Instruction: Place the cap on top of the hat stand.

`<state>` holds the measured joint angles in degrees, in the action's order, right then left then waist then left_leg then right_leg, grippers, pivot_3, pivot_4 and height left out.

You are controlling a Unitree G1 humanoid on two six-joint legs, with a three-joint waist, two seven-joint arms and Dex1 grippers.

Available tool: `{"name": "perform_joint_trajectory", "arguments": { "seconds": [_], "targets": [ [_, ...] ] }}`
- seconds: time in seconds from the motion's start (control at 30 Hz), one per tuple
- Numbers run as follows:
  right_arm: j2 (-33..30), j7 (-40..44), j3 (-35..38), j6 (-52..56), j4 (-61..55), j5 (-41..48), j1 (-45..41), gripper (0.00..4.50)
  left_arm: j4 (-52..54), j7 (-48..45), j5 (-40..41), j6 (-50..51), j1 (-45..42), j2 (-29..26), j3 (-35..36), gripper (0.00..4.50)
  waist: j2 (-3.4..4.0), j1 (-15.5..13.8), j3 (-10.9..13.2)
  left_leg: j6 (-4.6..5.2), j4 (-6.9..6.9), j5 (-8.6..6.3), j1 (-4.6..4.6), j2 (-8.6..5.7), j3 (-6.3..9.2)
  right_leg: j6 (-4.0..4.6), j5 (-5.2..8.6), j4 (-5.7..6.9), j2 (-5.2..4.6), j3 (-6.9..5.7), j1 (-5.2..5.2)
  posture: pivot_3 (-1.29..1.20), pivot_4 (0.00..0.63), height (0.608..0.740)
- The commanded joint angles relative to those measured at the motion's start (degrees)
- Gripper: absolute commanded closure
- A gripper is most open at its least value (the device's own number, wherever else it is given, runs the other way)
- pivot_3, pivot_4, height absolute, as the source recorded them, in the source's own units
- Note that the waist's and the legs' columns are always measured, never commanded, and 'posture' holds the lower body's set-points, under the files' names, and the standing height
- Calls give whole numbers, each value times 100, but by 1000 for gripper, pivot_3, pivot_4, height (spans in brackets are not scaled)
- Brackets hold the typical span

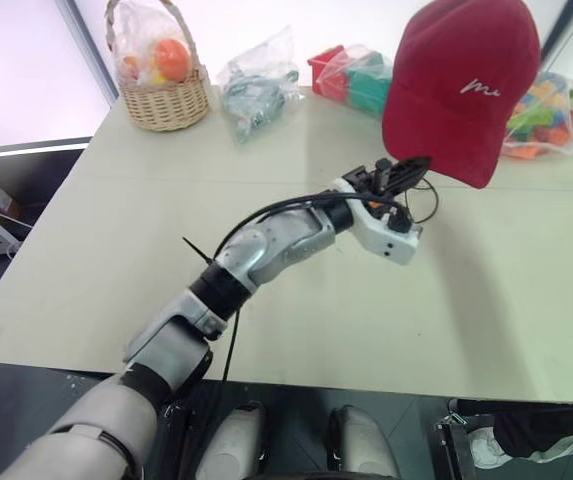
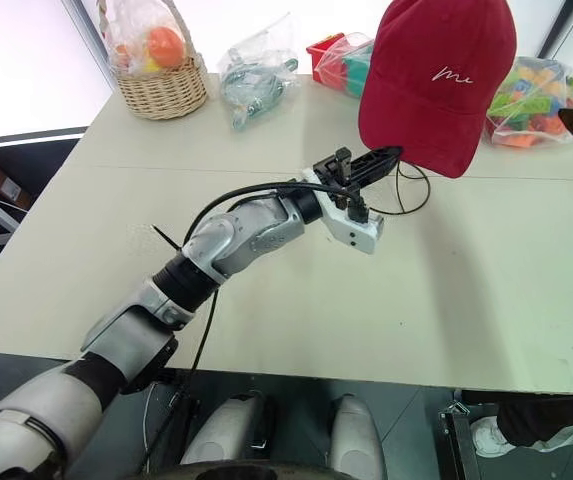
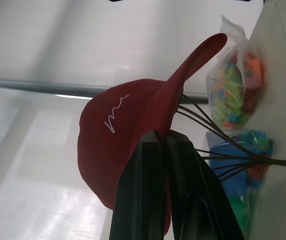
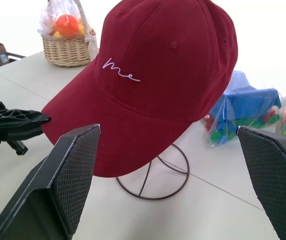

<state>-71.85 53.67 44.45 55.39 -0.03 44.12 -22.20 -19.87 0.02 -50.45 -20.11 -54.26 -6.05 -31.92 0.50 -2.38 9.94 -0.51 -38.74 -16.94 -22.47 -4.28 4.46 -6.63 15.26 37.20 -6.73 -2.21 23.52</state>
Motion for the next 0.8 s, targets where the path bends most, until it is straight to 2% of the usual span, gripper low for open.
{"name": "perform_joint_trajectory", "arguments": {
  "seconds": [0.03,0.13,0.6,0.8],
  "targets": [
    [-15,48,449,-11,-173,59,63,0,106,109,351,143,18,76,313,4463,0,1,0,4,-9,-2,-3,0,0,-1,0,1,0,0,0,0,150,740],
    [-4,102,499,-78,-122,34,153,0,224,214,403,200,-14,88,405,4463,1,7,0,7,-24,-5,-4,0,-1,-6,-3,0,0,0,-7,0,150,740],
    [69,89,336,-315,-20,26,128,0,1,-854,934,594,297,220,241,4463,2,5,-1,10,-35,-6,-2,0,-2,-7,-4,0,1,1,-13,0,150,740],
    [80,37,326,-316,-40,33,116,0,87,-817,934,544,278,210,255,4463,3,4,-2,10,-36,-6,-2,0,-2,-7,-4,0,1,1,-14,0,150,740]
  ]
}}
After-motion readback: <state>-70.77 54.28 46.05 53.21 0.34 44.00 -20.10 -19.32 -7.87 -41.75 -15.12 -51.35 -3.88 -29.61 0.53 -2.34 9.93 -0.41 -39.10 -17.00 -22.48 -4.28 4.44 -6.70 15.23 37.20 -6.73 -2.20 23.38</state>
